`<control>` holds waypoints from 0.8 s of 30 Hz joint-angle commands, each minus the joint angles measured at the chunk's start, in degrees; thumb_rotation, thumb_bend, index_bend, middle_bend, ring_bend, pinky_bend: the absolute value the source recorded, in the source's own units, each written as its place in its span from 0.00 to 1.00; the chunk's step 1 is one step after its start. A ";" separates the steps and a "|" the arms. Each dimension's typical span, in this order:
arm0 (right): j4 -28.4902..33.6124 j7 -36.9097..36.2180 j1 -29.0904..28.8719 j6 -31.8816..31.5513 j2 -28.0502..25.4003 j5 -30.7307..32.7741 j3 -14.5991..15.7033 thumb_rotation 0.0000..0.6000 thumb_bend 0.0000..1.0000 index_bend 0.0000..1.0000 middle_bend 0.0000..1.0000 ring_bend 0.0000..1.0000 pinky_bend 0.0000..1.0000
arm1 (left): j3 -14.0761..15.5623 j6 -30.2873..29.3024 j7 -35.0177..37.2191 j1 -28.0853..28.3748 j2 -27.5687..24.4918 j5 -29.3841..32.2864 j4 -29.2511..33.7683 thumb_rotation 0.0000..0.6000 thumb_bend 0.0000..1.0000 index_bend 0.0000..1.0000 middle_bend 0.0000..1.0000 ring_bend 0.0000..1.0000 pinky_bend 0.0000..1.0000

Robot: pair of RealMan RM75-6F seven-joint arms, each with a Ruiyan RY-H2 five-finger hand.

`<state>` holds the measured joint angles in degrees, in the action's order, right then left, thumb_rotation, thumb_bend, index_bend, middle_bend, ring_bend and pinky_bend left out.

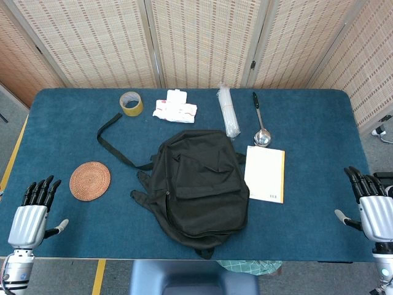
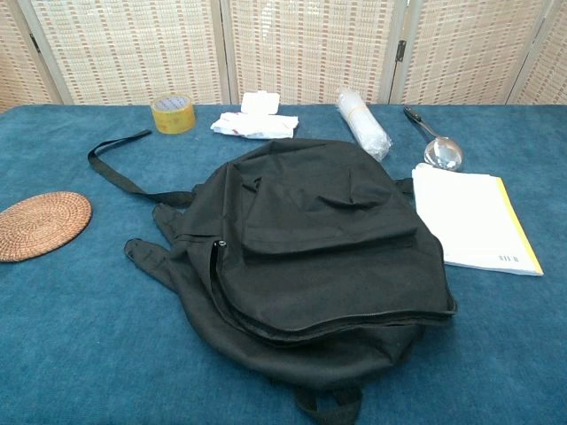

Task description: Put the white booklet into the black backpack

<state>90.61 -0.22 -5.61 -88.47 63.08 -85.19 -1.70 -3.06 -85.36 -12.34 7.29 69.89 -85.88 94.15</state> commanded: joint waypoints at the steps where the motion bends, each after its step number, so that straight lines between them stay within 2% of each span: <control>1: 0.78 0.00 0.11 0.75 -0.49 -0.01 0.05 1.00 0.20 0.01 0.10 0.16 0.15 | 0.02 0.16 0.04 0.06 0.10 0.05 -0.13 1.00 0.22 0.04 0.00 0.01 0.00; 16: 0.76 1.65 0.22 0.38 -0.67 -3.40 -0.16 1.00 0.20 0.01 0.10 0.16 0.15 | 0.21 -0.71 1.64 -0.30 0.30 -0.76 -1.13 1.00 0.22 0.04 0.00 0.01 0.00; 19: -1.50 2.98 -0.74 0.65 0.60 -5.42 -0.21 1.00 0.20 0.01 0.10 0.16 0.15 | 0.20 -1.00 1.80 -0.30 0.32 -1.14 -1.18 1.00 0.22 0.04 0.00 0.01 0.00; 24: -9.05 1.92 -3.77 3.41 5.21 -9.30 0.39 1.00 0.23 0.01 0.11 0.15 0.15 | 0.50 -0.99 1.87 -0.43 0.23 -1.39 -1.10 1.00 0.22 0.04 0.00 0.01 0.00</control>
<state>84.85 2.01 -7.80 -86.55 65.99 -92.71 -1.61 -2.55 -86.36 -10.46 6.86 70.13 -87.27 93.04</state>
